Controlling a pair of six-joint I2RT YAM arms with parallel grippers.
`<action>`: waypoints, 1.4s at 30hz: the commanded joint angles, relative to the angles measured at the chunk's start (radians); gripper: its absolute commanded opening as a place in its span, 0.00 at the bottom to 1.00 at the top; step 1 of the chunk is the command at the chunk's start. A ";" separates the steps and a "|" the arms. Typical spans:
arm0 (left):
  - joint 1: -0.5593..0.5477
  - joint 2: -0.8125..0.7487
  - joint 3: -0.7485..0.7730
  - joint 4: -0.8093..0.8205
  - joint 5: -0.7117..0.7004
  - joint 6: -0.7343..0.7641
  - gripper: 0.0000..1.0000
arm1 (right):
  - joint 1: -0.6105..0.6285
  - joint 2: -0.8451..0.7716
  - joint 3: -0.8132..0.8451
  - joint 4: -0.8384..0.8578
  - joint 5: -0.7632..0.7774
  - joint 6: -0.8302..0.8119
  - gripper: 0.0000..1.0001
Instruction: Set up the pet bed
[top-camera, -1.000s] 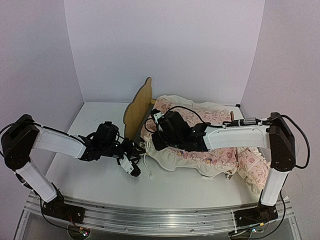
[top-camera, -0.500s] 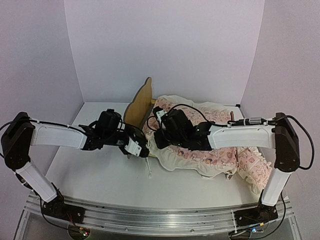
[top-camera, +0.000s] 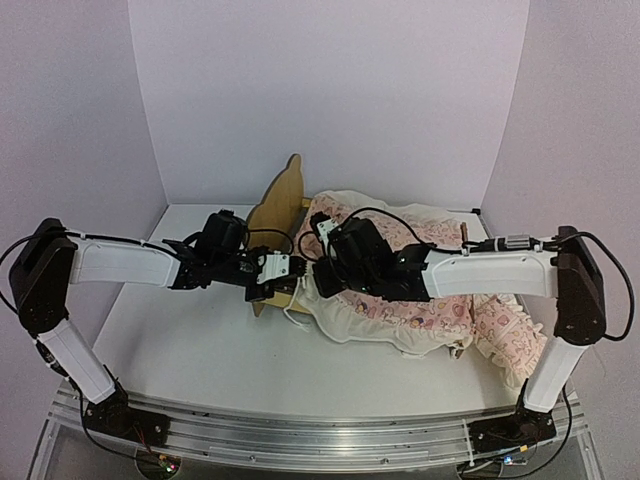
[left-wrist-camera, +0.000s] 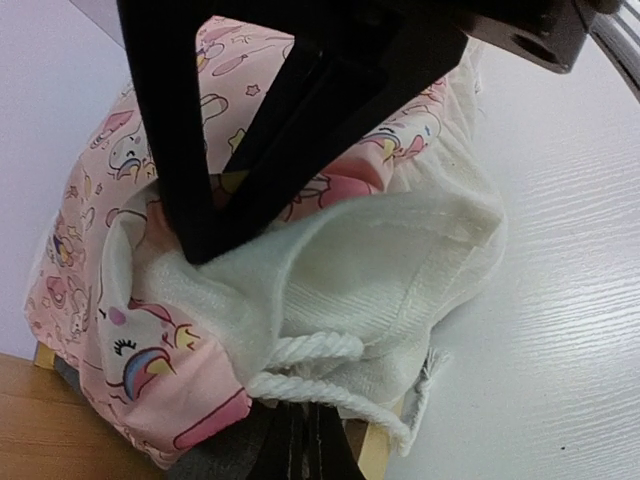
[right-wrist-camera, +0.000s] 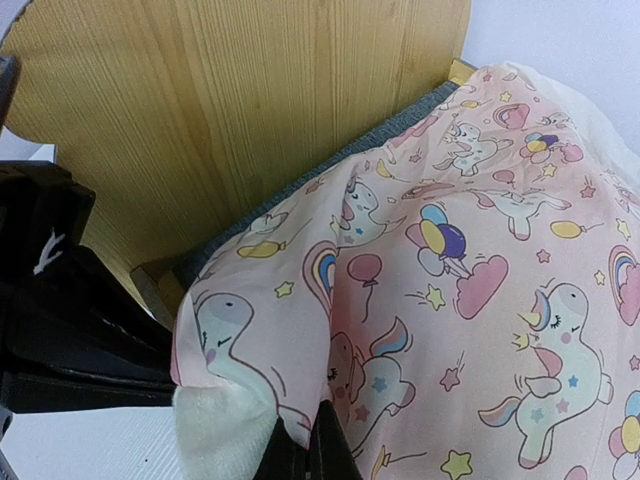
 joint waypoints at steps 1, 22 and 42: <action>0.017 0.028 0.029 -0.020 0.029 -0.152 0.00 | -0.003 -0.062 -0.010 0.032 0.015 -0.012 0.00; 0.020 0.144 0.023 -0.074 -0.015 -0.555 0.00 | -0.005 -0.081 -0.042 0.028 -0.048 0.006 0.07; 0.038 0.049 0.130 -0.333 0.105 -0.552 0.51 | -0.004 -0.227 -0.102 -0.149 -0.168 0.011 0.31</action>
